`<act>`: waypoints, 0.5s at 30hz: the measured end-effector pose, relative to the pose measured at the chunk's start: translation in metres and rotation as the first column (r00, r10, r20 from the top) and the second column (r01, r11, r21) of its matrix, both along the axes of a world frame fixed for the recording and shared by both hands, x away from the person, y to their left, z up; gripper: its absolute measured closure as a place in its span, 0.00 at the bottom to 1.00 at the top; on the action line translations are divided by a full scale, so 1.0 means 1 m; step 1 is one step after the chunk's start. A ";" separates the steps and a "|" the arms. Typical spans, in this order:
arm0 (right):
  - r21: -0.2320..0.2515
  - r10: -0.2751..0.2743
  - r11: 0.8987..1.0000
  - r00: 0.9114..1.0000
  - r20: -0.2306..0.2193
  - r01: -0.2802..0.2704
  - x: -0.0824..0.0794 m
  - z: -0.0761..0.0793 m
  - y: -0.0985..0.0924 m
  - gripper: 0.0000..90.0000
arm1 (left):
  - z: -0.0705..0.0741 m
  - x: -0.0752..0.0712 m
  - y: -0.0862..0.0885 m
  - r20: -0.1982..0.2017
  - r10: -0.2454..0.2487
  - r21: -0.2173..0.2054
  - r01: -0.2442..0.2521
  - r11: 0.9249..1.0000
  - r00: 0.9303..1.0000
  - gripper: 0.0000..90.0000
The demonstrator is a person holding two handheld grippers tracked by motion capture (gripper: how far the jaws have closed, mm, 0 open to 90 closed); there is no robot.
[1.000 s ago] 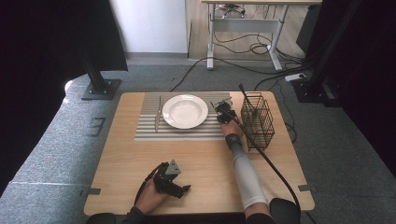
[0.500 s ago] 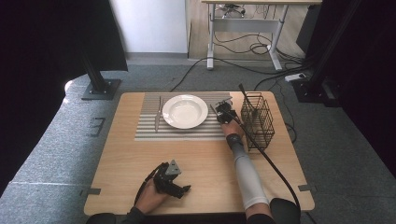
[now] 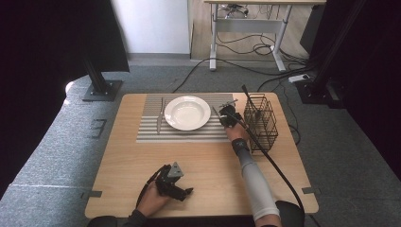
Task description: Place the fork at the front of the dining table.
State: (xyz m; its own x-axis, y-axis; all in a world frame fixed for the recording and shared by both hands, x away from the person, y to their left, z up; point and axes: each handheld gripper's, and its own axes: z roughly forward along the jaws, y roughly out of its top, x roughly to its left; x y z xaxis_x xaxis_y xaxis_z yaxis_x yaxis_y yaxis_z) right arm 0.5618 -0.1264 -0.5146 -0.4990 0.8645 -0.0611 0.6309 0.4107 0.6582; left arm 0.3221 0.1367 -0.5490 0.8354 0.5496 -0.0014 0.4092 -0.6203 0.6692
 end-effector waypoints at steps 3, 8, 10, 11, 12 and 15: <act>-0.008 0.011 1.000 1.000 -0.014 -0.011 -0.002 -0.005 0.001 0.93 | 0.000 0.000 0.000 0.000 -0.001 0.000 0.001 1.000 1.000 0.06; -0.018 -0.016 1.000 1.000 -0.019 0.015 0.001 -0.010 -0.003 0.91 | 0.000 0.000 0.000 0.000 -0.002 0.000 0.002 1.000 1.000 0.06; -0.026 -0.029 0.999 0.999 -0.018 0.028 0.002 -0.012 -0.004 0.90 | 0.000 0.000 0.000 0.000 -0.001 0.000 0.001 1.000 1.000 0.06; -0.027 -0.034 0.999 0.999 -0.022 0.033 0.003 -0.013 -0.005 0.90 | 0.000 0.000 0.000 0.000 -0.002 0.000 0.002 1.000 1.000 0.06; -0.033 -0.040 0.999 0.999 -0.022 0.039 0.004 -0.013 -0.006 0.89 | 0.000 0.000 0.000 0.000 -0.002 0.000 0.002 1.000 1.000 0.06; -0.019 -0.050 0.999 0.998 -0.025 0.049 0.004 -0.015 -0.008 0.87 | 0.000 0.000 0.000 0.000 -0.003 0.000 0.003 1.000 1.000 0.06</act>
State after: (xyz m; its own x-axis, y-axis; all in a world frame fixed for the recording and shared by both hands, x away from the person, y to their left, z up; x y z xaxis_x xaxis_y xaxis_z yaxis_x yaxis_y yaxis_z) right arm 0.5663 -0.1348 -0.5295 -0.4570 0.8871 -0.0651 0.6672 0.3903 0.6344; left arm 0.3219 0.1363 -0.5490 0.8368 0.5475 -0.0013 0.4074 -0.6211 0.6695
